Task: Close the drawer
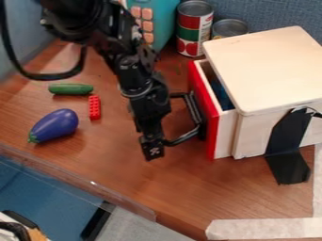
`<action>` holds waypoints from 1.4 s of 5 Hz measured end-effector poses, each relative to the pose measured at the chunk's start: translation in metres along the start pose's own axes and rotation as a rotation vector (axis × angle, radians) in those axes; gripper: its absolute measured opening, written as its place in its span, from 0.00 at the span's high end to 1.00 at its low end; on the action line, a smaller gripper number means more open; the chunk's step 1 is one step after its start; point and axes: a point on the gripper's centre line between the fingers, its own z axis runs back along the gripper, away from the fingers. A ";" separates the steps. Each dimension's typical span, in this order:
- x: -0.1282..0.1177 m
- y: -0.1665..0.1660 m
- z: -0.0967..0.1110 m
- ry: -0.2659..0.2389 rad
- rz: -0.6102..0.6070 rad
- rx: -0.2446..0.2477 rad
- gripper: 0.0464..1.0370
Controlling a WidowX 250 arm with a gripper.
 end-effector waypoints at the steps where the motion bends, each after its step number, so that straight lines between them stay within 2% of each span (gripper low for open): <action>1: 0.008 0.002 0.001 -0.009 0.008 -0.001 0.04; 3: 0.018 -0.004 0.001 -0.016 0.012 -0.020 0.04; 5: 0.034 -0.011 0.002 -0.036 -0.011 -0.017 0.04; 7: 0.035 -0.011 0.000 -0.024 0.007 -0.024 0.04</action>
